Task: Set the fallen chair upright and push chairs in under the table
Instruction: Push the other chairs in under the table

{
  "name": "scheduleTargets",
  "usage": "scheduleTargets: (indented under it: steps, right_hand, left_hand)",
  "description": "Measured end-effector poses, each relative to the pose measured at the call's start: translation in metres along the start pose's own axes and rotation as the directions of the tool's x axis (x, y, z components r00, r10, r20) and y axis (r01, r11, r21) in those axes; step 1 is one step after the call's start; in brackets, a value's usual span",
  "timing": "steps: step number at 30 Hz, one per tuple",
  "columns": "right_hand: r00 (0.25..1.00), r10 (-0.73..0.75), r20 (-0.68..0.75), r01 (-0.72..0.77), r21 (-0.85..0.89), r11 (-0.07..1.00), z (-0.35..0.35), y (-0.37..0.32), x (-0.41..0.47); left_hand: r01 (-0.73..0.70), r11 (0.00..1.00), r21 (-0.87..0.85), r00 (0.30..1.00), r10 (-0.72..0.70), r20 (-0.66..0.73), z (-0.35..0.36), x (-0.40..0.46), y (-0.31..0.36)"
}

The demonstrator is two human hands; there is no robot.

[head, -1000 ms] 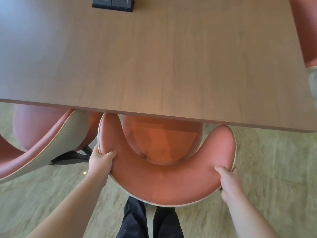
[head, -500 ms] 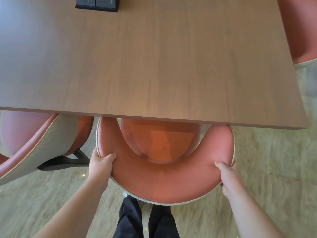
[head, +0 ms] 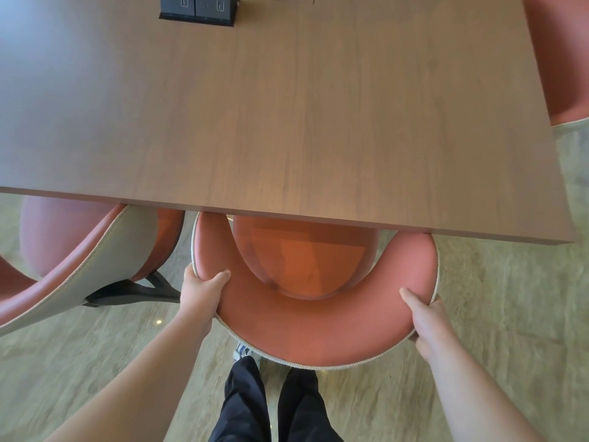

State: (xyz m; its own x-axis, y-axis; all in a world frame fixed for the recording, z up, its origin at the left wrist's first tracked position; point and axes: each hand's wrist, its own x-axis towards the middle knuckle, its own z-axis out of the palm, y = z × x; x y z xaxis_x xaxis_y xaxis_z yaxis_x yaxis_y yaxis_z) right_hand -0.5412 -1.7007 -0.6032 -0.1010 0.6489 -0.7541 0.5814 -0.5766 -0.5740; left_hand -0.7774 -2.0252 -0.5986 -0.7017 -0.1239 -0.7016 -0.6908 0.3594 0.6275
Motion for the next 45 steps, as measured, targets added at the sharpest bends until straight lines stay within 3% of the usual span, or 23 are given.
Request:
scheduleTargets:
  steps: [5, 10, 16, 22, 29, 38, 45]
  right_hand:
    - [0.997, -0.079, -0.005, 0.078, -0.073, 0.994, -0.001, -0.004, -0.027]
    - [0.93, -0.353, -0.101, 0.332, -0.181, 0.926, 0.011, -0.011, -0.097]
    - [0.805, -0.576, 0.142, 0.583, -0.006, 0.813, 0.032, -0.003, -0.183]
    - [0.701, -0.649, 0.297, 0.666, 0.052, 0.744, 0.045, -0.016, -0.254]
    - [0.597, -0.741, 0.306, 0.763, 0.068, 0.643, 0.081, -0.023, -0.327]
    - [0.564, -0.792, 0.236, 0.796, 0.102, 0.597, 0.196, 0.025, -0.445]
    - [0.569, -0.775, 0.274, 0.778, 0.126, 0.616, 0.262, 0.054, -0.509]
  left_hand:
    - [-0.045, 0.999, -0.016, 0.999, 0.045, 0.003, -0.009, -0.027, 0.008]
    - [-0.109, 0.993, -0.036, 0.992, 0.107, -0.069, -0.038, -0.06, 0.021]
    - [-0.254, 0.962, -0.097, 0.967, 0.255, -0.008, -0.085, -0.116, 0.041]
    - [-0.382, 0.915, -0.128, 0.924, 0.379, -0.043, -0.148, -0.165, 0.056]
    - [-0.522, 0.846, -0.112, 0.85, 0.527, 0.019, -0.236, -0.175, 0.06]
    - [-0.621, 0.783, -0.032, 0.77, 0.618, 0.158, -0.378, -0.137, 0.058]
    - [-0.62, 0.783, -0.042, 0.777, 0.621, 0.105, -0.463, -0.11, 0.055]
